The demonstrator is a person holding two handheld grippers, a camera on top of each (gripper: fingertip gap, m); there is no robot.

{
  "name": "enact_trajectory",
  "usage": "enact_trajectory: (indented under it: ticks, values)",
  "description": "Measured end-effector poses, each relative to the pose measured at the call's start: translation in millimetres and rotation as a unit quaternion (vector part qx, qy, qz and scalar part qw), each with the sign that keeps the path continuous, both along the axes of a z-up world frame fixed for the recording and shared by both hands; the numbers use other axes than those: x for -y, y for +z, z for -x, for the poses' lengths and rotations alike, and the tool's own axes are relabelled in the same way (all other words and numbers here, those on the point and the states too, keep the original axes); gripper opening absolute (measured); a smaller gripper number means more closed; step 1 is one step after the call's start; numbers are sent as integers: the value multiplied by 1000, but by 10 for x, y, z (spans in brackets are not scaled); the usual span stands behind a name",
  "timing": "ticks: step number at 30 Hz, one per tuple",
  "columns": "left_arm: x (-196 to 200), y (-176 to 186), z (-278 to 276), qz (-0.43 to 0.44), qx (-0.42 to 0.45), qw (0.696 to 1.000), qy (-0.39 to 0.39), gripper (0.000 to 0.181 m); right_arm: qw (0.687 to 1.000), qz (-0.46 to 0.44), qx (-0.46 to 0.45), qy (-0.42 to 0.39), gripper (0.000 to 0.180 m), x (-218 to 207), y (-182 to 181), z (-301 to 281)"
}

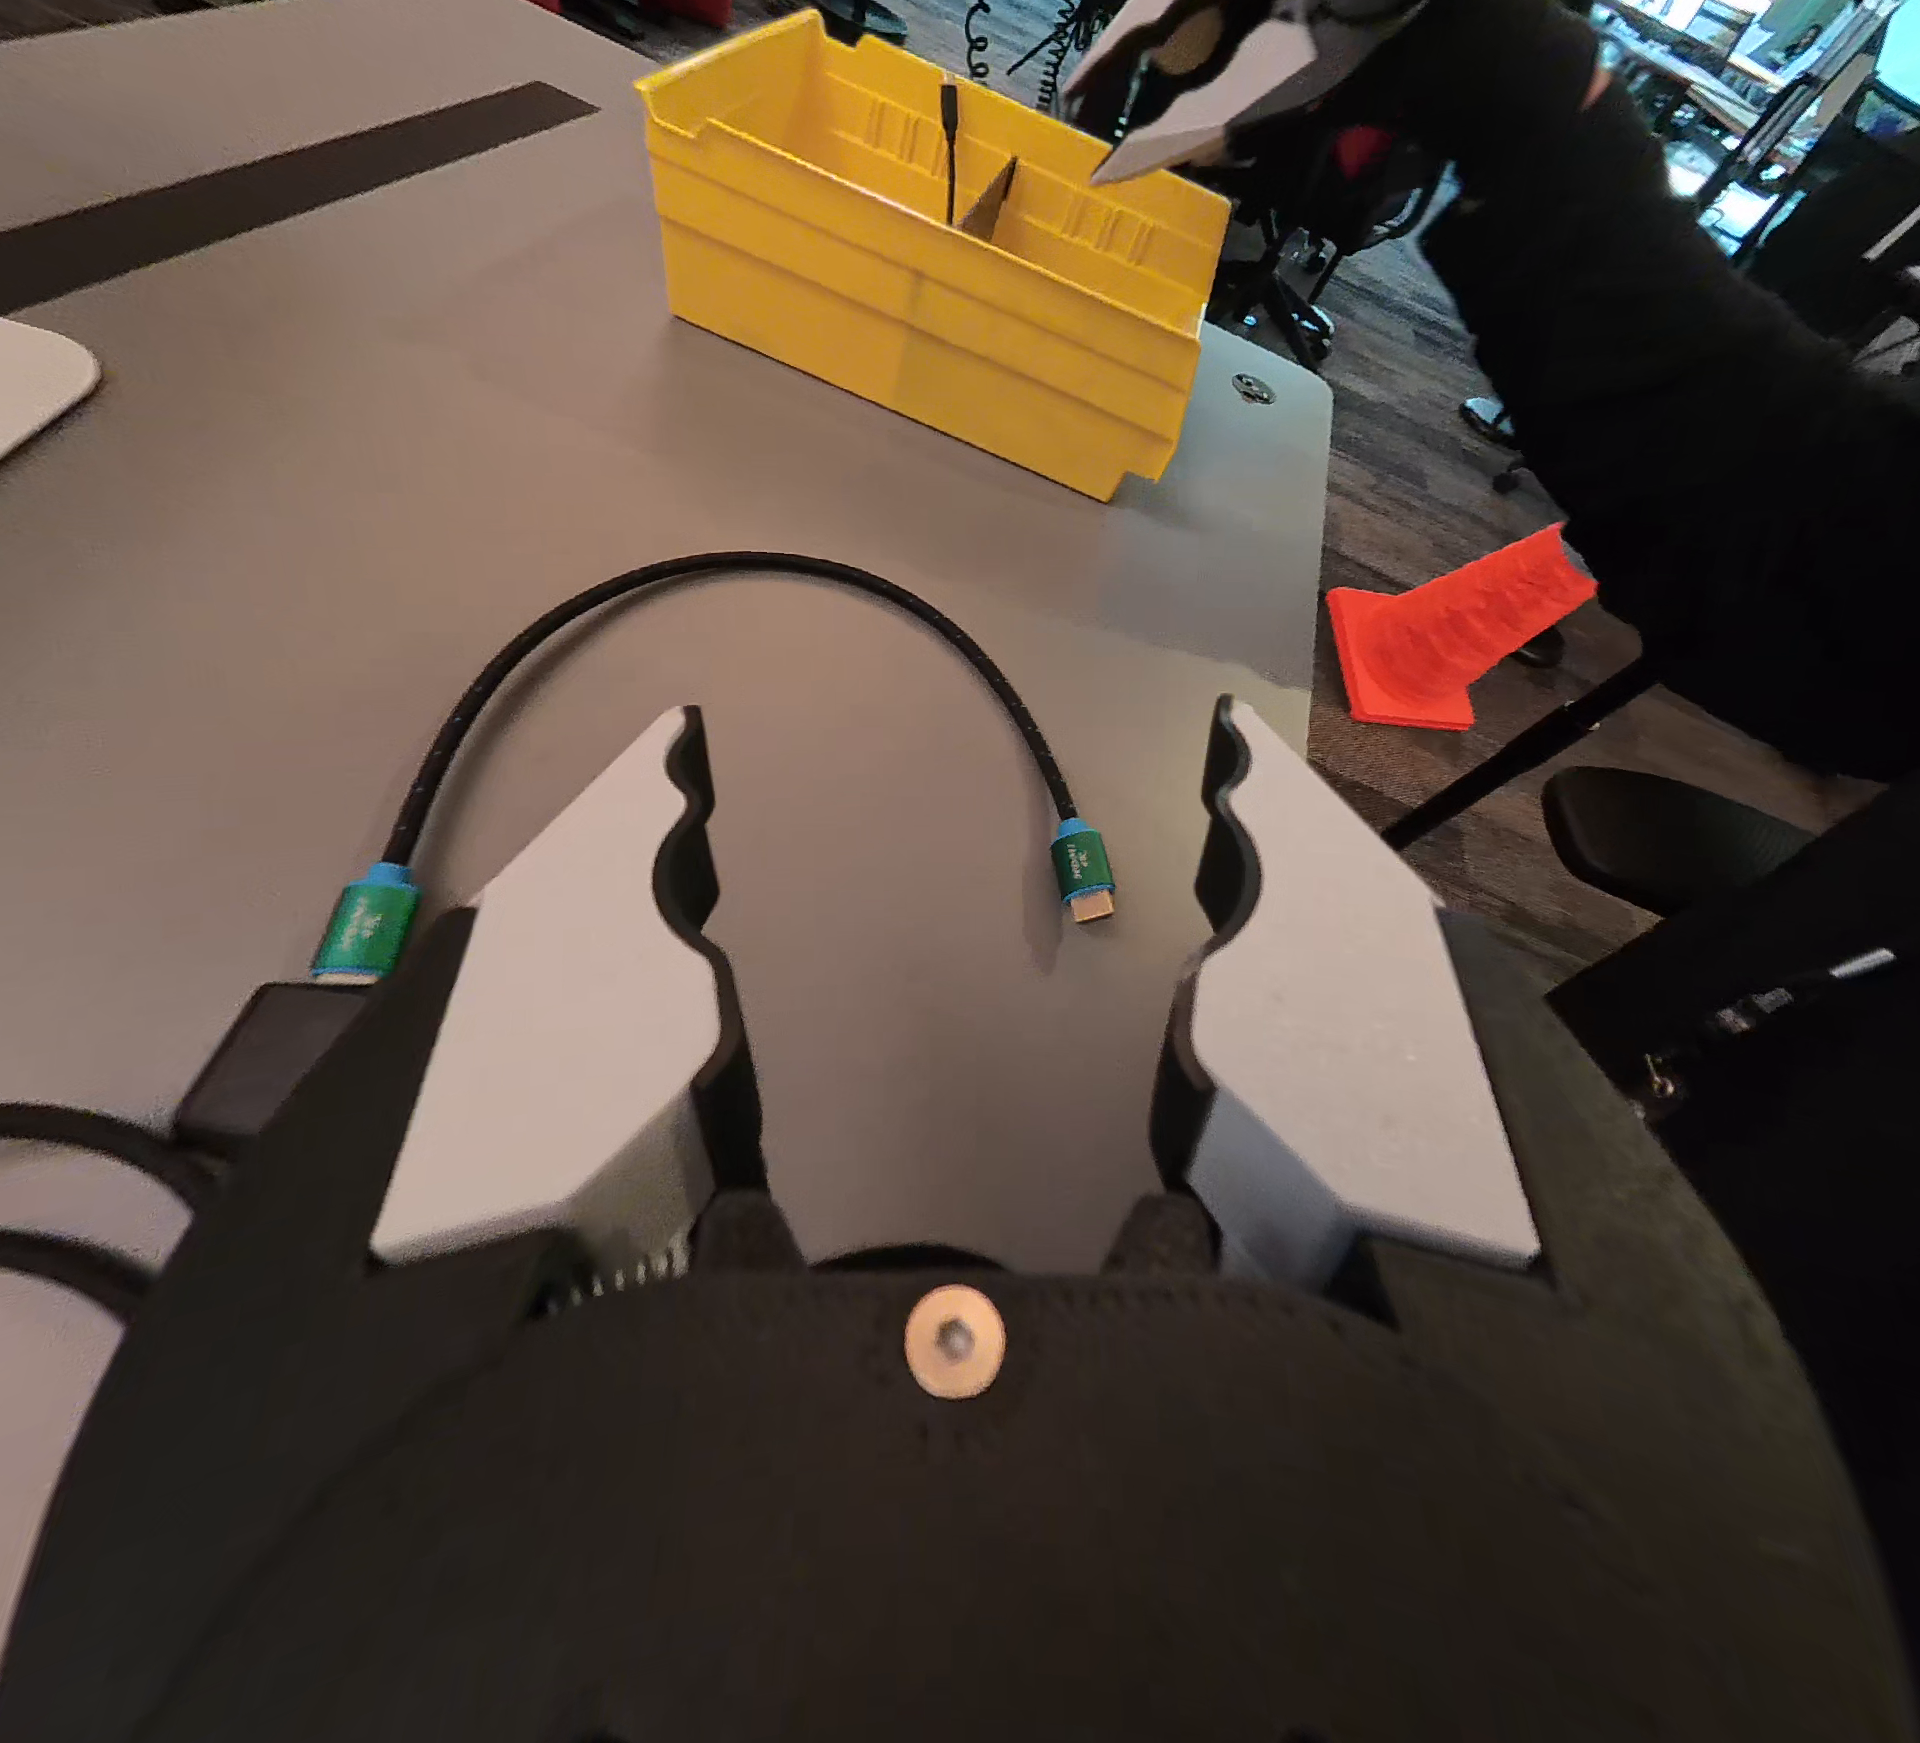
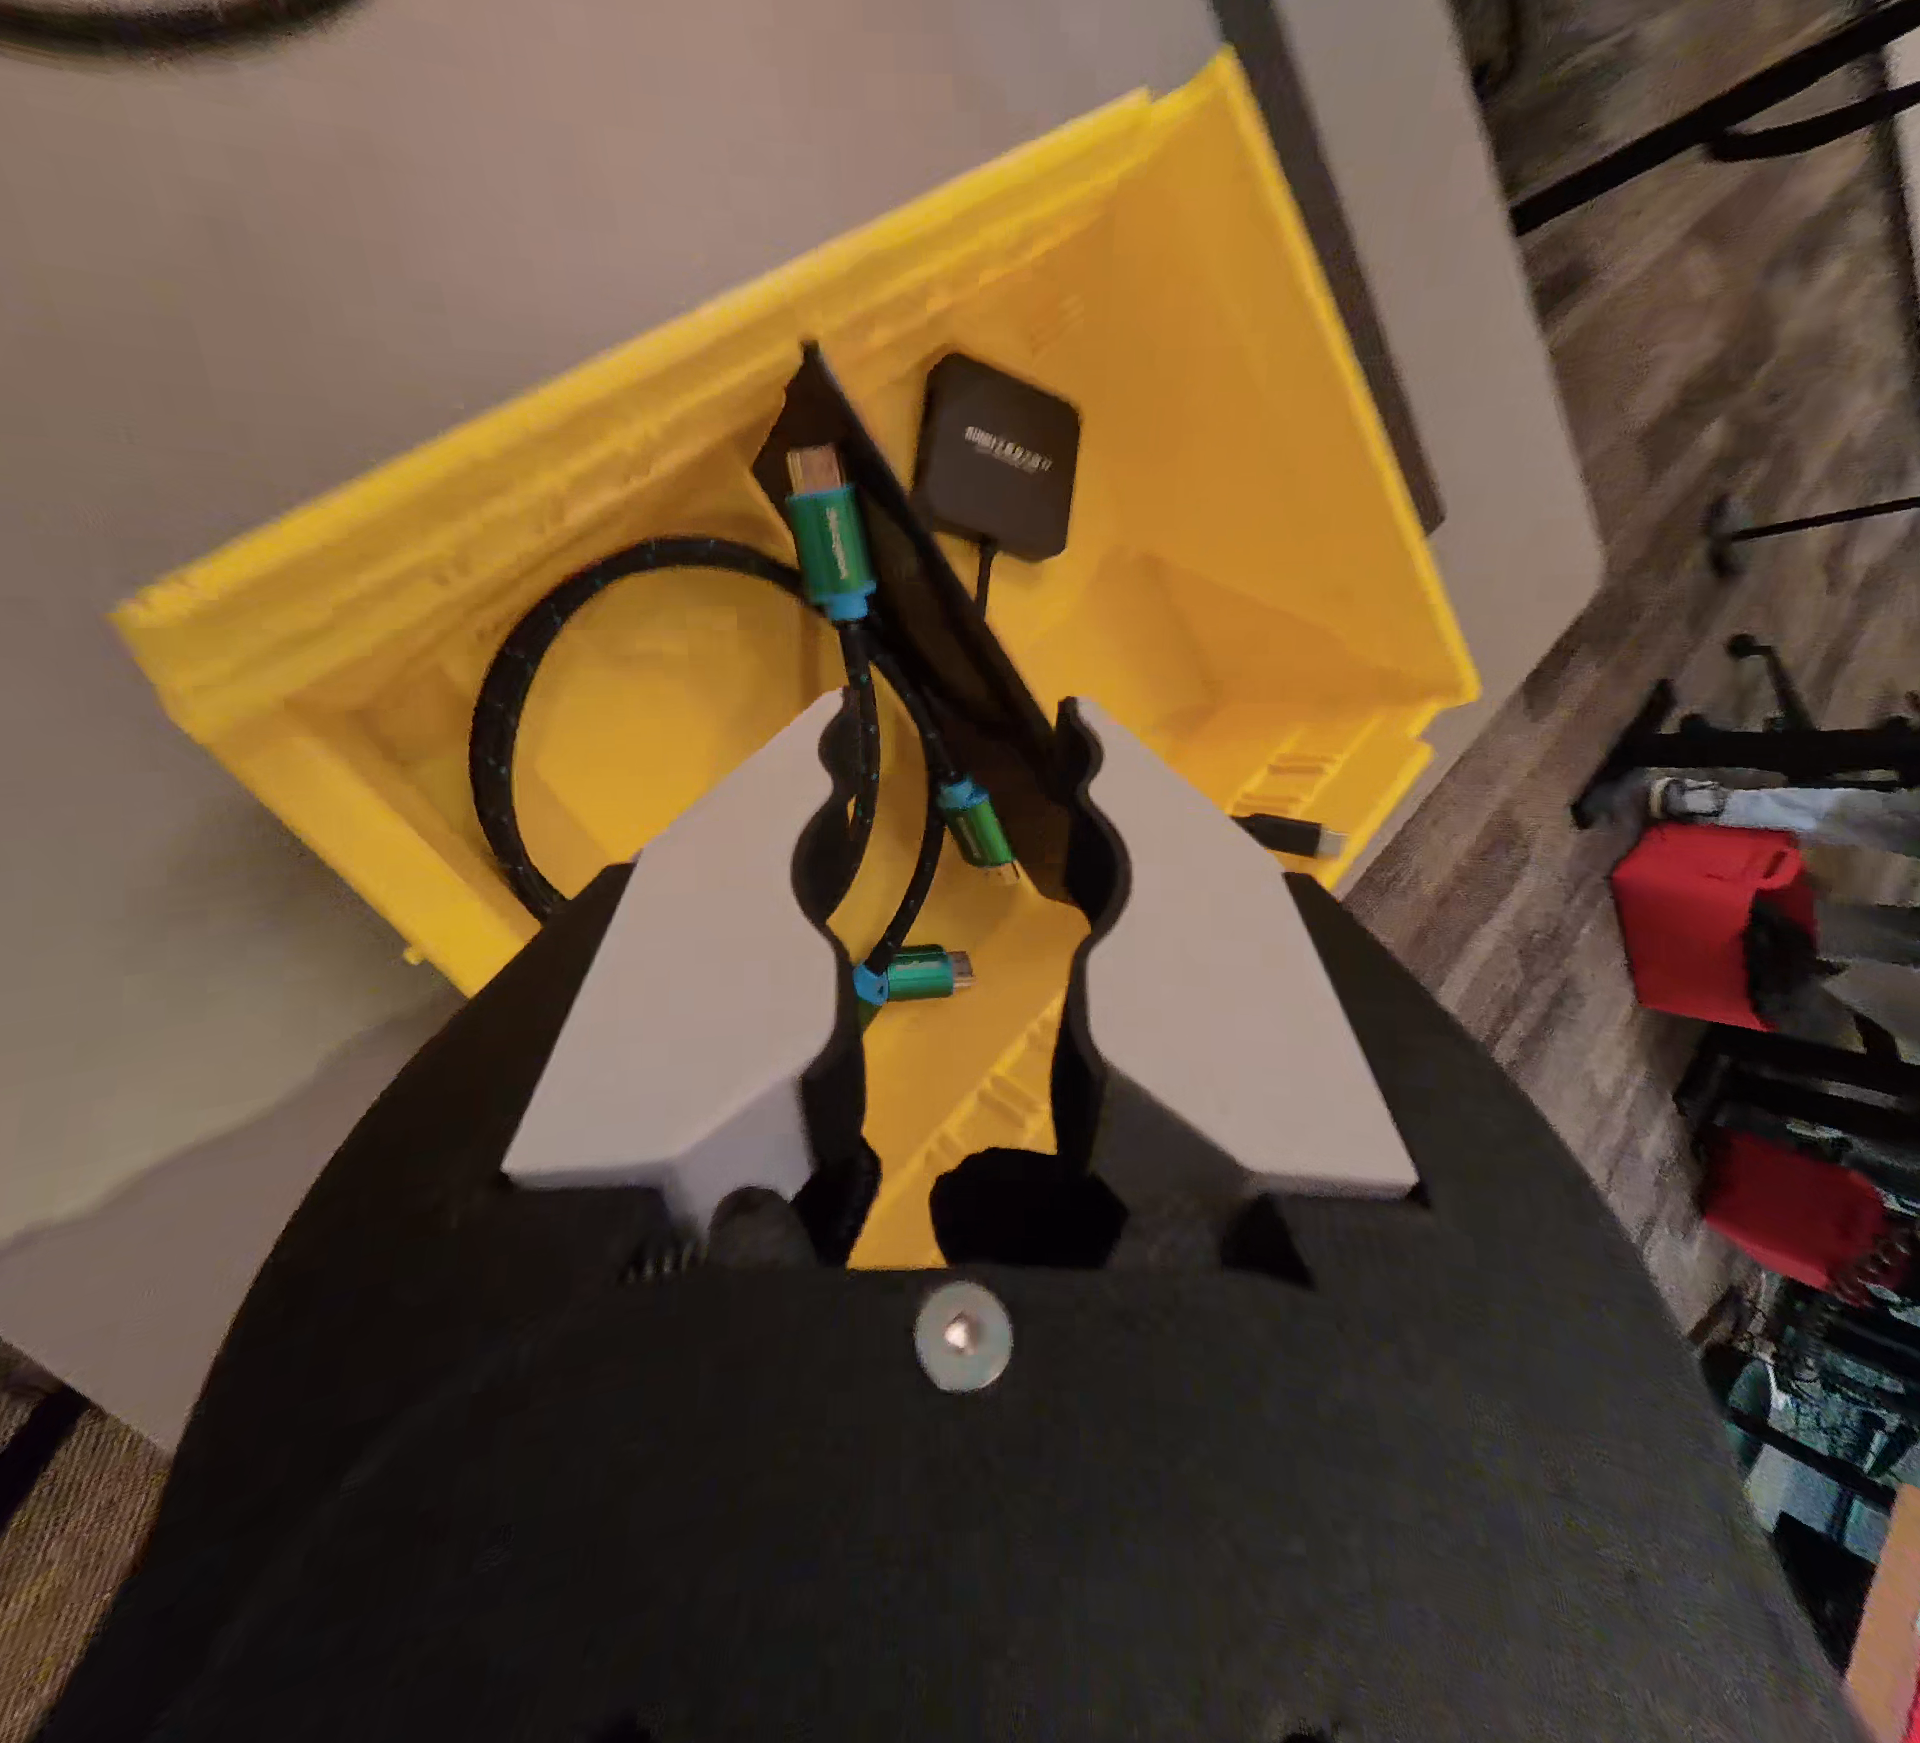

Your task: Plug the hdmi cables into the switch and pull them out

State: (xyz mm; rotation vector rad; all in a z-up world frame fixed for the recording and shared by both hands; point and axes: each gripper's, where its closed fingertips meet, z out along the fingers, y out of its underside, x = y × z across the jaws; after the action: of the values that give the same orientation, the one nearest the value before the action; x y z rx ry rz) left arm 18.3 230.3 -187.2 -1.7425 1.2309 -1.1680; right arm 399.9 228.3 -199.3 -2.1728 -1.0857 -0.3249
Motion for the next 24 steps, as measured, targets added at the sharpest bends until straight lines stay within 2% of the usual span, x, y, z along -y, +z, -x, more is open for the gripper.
enact_trajectory:
  ticks: [6, 11, 16, 20, 24]
  values:
    - [-279, 56, 338, -43, -38, 997, 60, 93, 994, -91, -34, 48, 31, 147, 627, 700]
    - [-534, -39, 726, -94, -114, 983, 113, 92, 980, -117, -103, 125, 32, 261, 848, 1581]
    - [-553, -274, 816, -83, -155, 979, 107, 92, 969, -79, -137, 188, 32, 178, 613, 2430]
    - [-481, -671, 886, -80, -234, 966, 76, 86, 966, -33, -144, 212, 33, 57, 293, 2948]
    - [-534, -1071, 1000, -82, -308, 945, 74, 75, 958, -9, -159, 240, 32, 104, 135, 3388]
